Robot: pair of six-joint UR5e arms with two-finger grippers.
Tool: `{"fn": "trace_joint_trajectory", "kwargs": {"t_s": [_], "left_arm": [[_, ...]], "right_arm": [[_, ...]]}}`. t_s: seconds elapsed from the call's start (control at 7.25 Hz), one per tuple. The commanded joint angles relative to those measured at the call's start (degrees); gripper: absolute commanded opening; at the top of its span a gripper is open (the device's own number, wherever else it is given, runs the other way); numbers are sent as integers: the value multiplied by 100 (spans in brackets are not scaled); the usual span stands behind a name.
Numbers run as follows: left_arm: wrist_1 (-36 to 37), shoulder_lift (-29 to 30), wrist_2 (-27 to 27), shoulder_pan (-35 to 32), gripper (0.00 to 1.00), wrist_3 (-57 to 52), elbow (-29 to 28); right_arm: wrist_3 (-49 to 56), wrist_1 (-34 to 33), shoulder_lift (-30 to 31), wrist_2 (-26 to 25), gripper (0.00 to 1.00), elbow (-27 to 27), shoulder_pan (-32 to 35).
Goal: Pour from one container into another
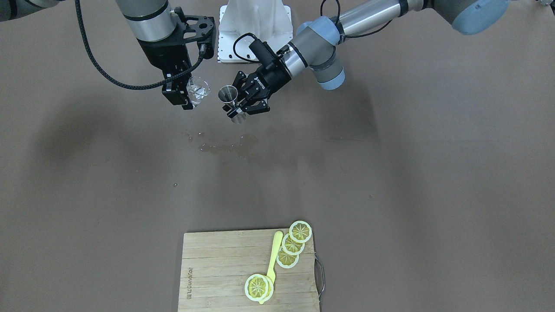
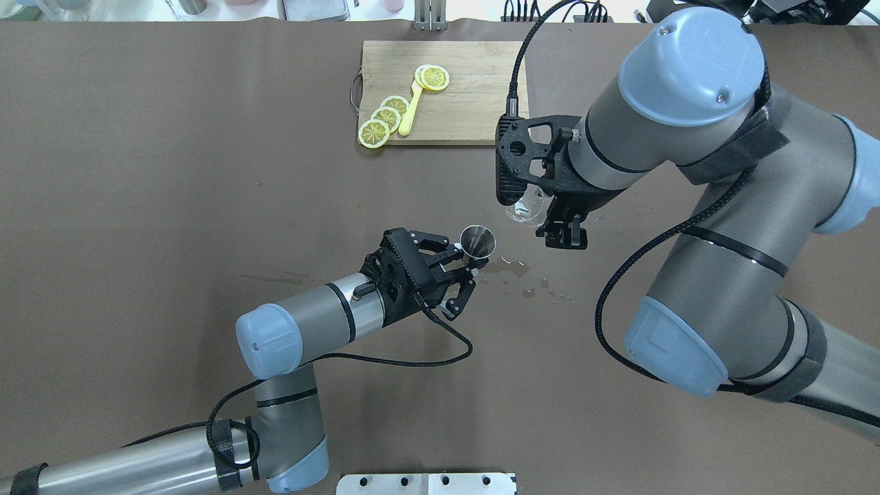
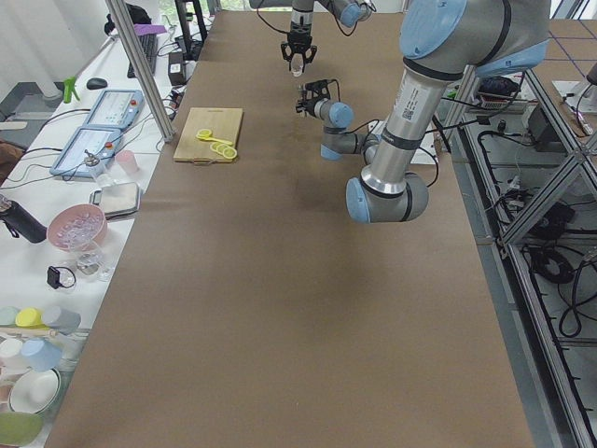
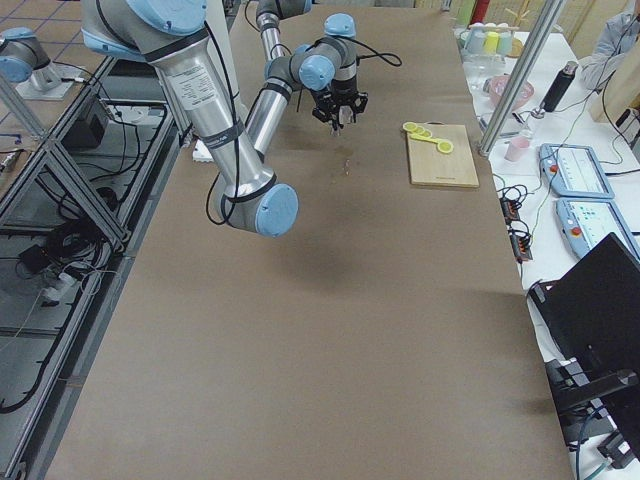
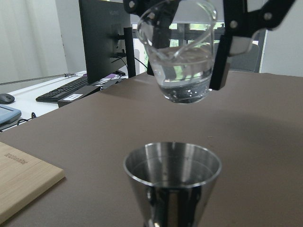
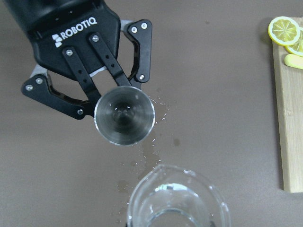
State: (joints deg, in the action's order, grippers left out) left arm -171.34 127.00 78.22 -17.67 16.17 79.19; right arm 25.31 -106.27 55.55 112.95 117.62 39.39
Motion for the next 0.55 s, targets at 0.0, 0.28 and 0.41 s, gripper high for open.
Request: {"fn": "trace_joint_trajectory", "kwargs": {"t_s": [0.0,0.28,0.41], "left_arm": [[4,0,0,-9,0,0,0],[4,0,-9,-17,0,0,0],[4,0,-9,-52,0,-35,-9]], "right_arm": [[0,-341,-106,-54,0,24,16],[9,-551,-211,-45,0,15,-19],[9,-665,-263,-53,0,15,-63]]}}
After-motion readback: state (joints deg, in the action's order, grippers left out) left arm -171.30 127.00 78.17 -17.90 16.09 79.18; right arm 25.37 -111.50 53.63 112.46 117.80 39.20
